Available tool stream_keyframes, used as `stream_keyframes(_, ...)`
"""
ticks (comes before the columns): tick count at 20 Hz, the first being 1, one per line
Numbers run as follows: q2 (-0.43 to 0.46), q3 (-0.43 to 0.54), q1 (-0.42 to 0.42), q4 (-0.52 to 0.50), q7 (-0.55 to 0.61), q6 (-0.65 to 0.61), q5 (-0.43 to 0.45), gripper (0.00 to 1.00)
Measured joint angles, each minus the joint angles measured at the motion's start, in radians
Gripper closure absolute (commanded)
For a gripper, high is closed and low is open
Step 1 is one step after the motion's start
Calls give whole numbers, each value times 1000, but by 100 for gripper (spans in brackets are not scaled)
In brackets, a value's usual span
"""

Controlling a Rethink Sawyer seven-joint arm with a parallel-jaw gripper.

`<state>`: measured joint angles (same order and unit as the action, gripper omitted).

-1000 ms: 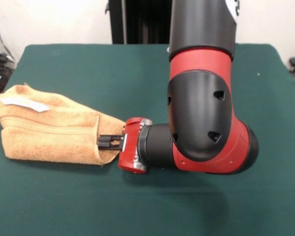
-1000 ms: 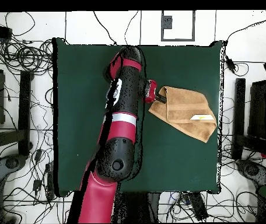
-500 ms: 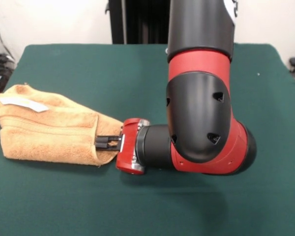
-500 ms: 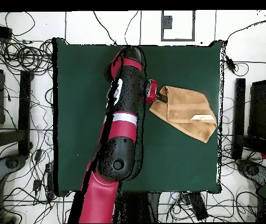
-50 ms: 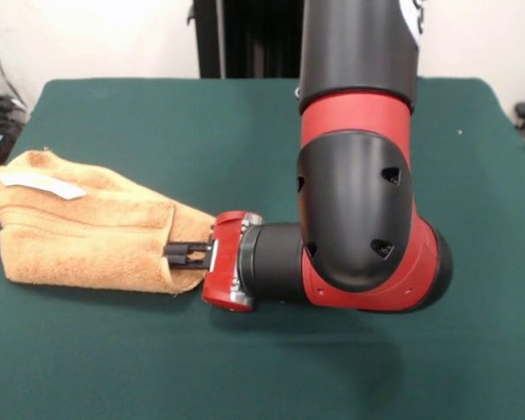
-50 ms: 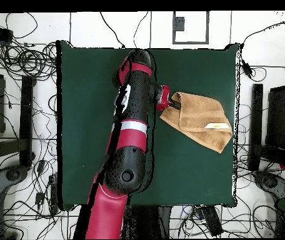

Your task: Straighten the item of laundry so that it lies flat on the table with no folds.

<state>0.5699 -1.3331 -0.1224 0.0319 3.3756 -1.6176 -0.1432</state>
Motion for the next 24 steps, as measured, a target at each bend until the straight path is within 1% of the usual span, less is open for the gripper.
stream_keyframes(11,1,0,-31,16,0,2,8,100)
stream_keyframes(24,2,0,-36,23,0,4,18,100)
